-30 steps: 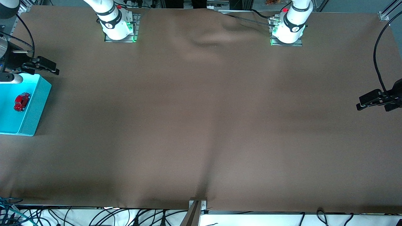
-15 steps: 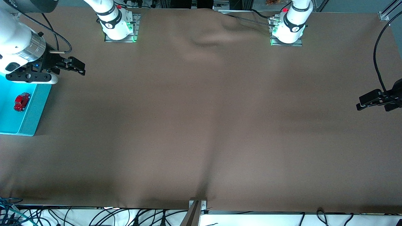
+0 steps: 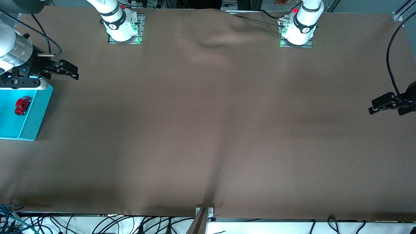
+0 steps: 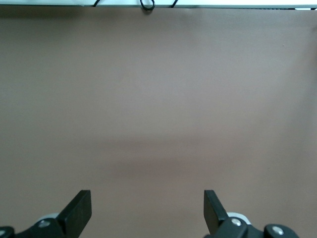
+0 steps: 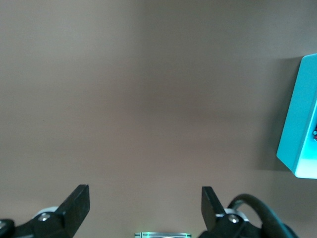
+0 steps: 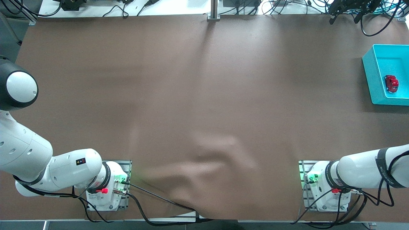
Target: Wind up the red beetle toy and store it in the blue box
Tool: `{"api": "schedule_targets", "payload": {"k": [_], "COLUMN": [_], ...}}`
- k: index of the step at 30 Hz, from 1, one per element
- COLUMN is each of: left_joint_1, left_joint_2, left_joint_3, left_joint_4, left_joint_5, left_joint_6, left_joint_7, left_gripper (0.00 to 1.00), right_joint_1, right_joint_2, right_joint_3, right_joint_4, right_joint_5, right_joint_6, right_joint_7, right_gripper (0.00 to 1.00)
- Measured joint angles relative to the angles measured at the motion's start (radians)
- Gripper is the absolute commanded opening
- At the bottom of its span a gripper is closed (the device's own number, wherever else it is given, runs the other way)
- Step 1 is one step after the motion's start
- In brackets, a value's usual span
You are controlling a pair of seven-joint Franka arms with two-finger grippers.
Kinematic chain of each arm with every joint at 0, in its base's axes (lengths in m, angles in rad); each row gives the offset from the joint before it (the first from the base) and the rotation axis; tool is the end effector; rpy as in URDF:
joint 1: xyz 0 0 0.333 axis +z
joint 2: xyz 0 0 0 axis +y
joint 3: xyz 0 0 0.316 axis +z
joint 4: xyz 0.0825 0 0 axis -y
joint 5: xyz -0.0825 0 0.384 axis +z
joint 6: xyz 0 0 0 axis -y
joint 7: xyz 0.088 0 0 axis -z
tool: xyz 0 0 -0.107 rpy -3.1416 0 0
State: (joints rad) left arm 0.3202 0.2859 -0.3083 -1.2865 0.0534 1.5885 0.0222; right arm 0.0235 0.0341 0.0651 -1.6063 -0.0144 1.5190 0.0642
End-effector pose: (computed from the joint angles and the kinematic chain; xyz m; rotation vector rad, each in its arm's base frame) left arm 0.6379 0.0434 0.5961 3.1096 0.0040 0.0460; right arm 0.5544 0.0471 0.5848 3.1143 0.0383 -0.1872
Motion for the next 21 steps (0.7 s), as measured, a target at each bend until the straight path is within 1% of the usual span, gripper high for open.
{"api": "schedule_targets", "payload": {"k": [9,21], "left_joint_1": [0.000,0.000], "left_joint_2": [0.001,0.001], "left_joint_3": [0.000,0.002], "left_joint_4": [0.000,0.000], "left_joint_5": [0.000,0.000], "left_joint_6": [-0.001,-0.002], "left_joint_7": [0.000,0.000], "left_gripper": [1.00,1.00], "right_joint_1": [-0.018,-0.022], "right_joint_2": [0.008,0.012], "right_joint_3": [-0.020,-0.022], "right_joint_4": [0.013,0.013], "right_joint_5": [-0.002,-0.002], "right_joint_6": [-0.021,-0.028], "right_joint_7": [-0.102,-0.044], "right_gripper": [1.00,1.00]}}
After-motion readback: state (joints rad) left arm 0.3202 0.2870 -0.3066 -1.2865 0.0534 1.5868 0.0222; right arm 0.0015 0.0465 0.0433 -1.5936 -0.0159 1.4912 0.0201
